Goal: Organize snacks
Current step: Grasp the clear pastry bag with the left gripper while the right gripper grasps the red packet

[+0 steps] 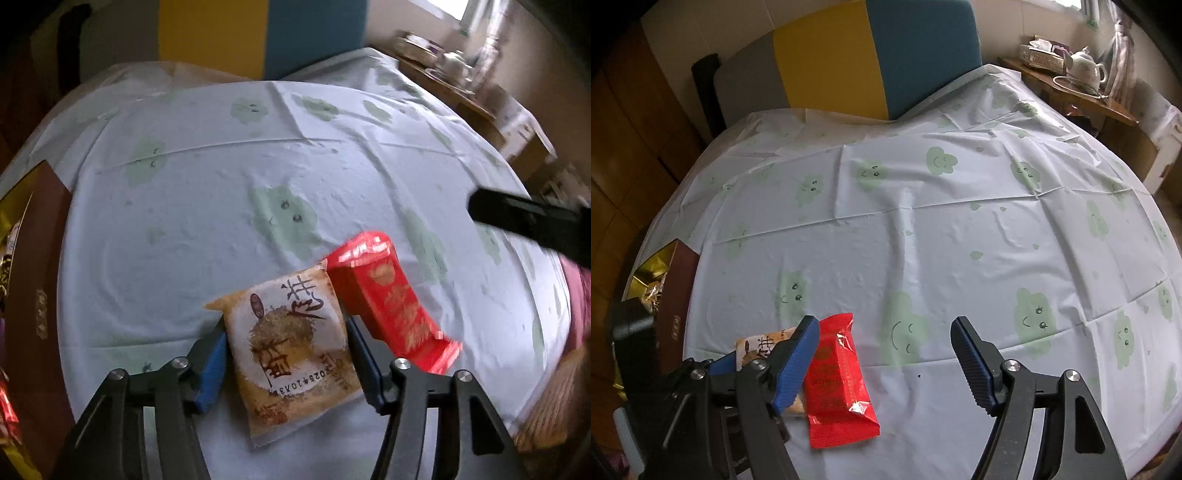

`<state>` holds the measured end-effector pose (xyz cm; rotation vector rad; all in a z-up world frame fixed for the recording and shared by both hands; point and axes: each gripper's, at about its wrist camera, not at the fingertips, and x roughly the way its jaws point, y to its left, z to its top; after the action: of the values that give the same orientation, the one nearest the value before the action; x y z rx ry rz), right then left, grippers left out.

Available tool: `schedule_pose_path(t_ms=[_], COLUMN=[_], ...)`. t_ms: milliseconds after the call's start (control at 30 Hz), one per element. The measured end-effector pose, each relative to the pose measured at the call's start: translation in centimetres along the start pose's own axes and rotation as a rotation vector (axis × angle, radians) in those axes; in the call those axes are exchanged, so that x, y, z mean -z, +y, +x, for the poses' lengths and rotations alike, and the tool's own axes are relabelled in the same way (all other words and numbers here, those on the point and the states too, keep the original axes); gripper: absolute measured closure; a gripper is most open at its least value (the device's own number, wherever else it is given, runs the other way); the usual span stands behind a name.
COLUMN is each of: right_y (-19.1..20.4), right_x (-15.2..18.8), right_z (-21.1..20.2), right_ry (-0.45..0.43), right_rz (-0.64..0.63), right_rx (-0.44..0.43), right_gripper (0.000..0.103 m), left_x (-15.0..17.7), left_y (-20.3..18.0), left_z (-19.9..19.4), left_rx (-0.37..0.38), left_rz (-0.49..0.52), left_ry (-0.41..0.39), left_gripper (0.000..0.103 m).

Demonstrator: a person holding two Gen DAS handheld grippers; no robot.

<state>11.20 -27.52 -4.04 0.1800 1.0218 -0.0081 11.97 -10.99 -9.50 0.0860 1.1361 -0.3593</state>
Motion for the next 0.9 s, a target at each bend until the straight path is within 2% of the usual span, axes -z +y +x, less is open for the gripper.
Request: schedule_pose_path(t_ms=[133, 233, 467, 600, 900], right_y=[0.0, 0.2, 2.5, 3.9, 5.6], right_x=[0.1, 0.2, 1.6, 2.7, 4.1], right_z=[0.2, 0.6, 2.6, 3.8, 6.0], right_ry=[0.008, 0.024, 0.124, 0.182, 0.243], right_rz=[-0.007, -0.020, -0.140, -0.207, -0.279], right_rx=[0.016, 0.021, -0.018, -0.036, 0.000], right_gripper=[0.029, 0.029, 0.029, 0.029, 0.029], left_x=[1.8, 3.2, 4.9, 5.3, 5.6], left_y=[1.7, 2.8, 3.0, 3.3, 3.2], left_z=[-1.4, -2.3, -2.7, -2.7, -2.6], left_rx=[-0.031, -0.022, -0.041, -0.036, -0.025], left_rz=[0.036, 0.045, 0.070, 0.071, 0.074], left_ry=[-0.010, -0.036, -0.108, -0.128, -0.147], left_gripper=[0.042, 0.042, 0.041, 0.040, 0.040])
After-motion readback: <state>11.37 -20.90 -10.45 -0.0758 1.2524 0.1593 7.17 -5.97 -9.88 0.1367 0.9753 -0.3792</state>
